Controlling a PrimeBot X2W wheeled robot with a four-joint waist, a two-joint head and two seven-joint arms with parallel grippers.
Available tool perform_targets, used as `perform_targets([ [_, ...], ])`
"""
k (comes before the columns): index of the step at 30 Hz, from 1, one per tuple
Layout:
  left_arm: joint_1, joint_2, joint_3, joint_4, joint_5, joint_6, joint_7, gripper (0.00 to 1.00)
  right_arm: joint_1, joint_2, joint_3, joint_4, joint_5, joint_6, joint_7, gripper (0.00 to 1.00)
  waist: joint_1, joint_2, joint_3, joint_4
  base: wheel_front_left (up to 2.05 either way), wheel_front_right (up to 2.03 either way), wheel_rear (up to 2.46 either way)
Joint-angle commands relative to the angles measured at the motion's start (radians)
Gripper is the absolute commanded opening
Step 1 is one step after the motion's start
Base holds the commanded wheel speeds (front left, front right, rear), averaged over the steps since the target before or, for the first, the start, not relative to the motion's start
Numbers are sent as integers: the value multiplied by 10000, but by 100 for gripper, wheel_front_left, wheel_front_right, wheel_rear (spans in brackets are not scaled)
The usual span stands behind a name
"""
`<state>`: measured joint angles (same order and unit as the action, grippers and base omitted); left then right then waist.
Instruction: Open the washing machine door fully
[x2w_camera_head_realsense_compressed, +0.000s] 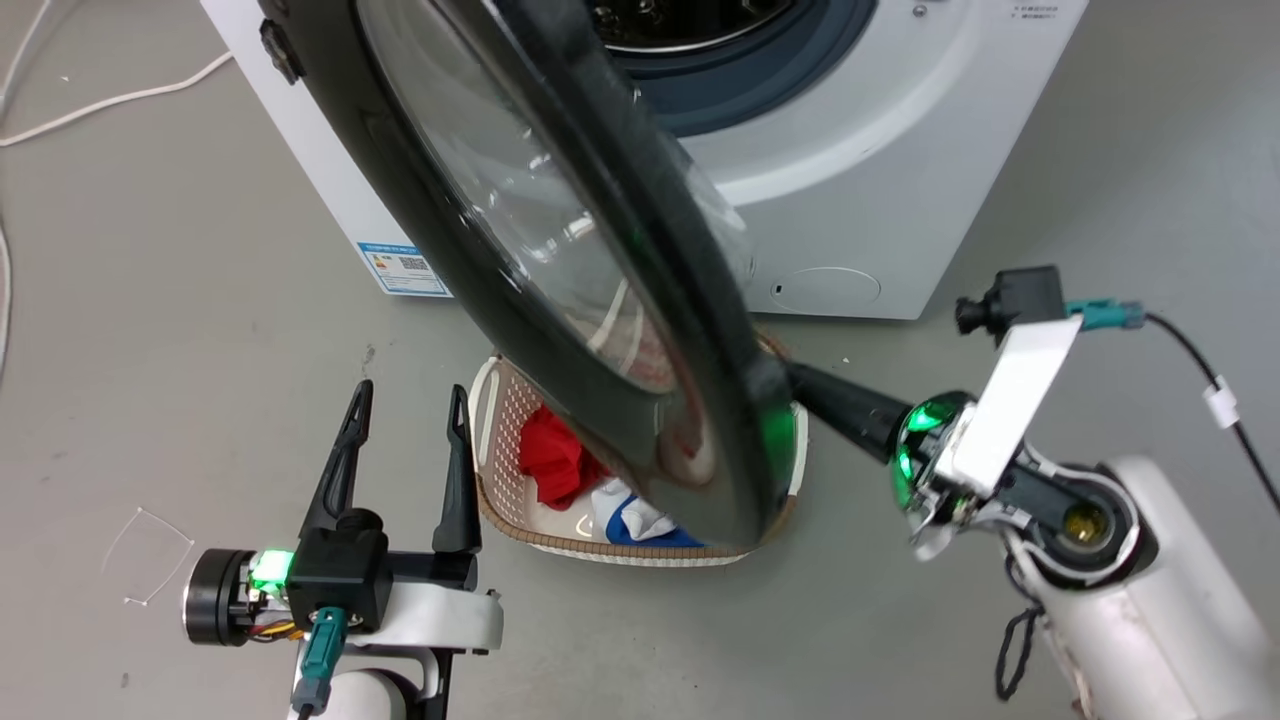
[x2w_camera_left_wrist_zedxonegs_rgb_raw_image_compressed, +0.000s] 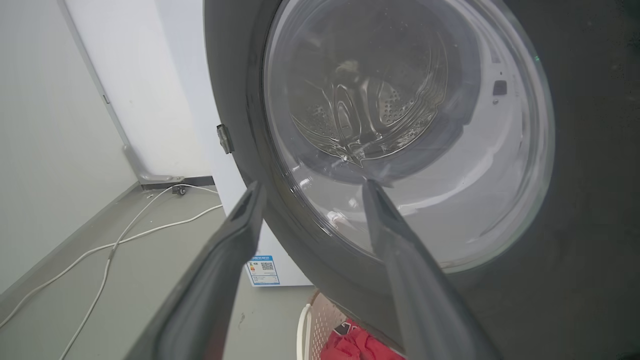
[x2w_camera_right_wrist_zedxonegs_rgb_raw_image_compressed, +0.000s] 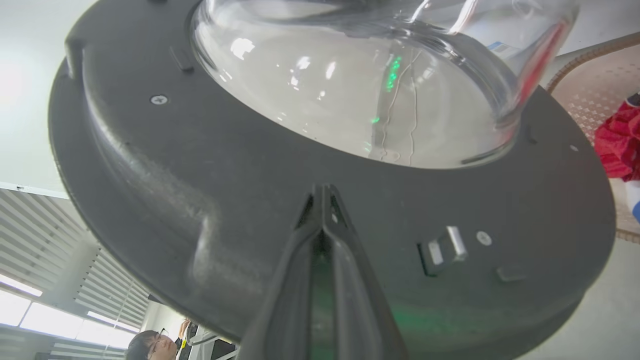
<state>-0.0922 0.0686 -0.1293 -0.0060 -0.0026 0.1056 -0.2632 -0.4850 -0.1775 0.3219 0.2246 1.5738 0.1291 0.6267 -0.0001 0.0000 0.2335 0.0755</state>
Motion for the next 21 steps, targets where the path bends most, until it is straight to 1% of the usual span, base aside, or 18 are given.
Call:
perform_targets([
  [1,83,66,-28,18,62,15,-24,100,345,179,197,-312,11,29,99,0,1,0,-64,48,0,0,0],
  [7,232,74,-75,63,67,62,-24,100,1012,450,644,-852,-60,29,191,0,1,0,-255,137,0,0,0],
  [15,447,126,-84,153,61,139,-24,100,1722,656,1014,-1110,-65,27,175,0,1,0,-607,103,0,0,0],
  [21,795,191,-78,267,31,194,-24,100,2463,712,632,-1337,62,29,-433,0,1,0,-1158,-54,0,0,0],
])
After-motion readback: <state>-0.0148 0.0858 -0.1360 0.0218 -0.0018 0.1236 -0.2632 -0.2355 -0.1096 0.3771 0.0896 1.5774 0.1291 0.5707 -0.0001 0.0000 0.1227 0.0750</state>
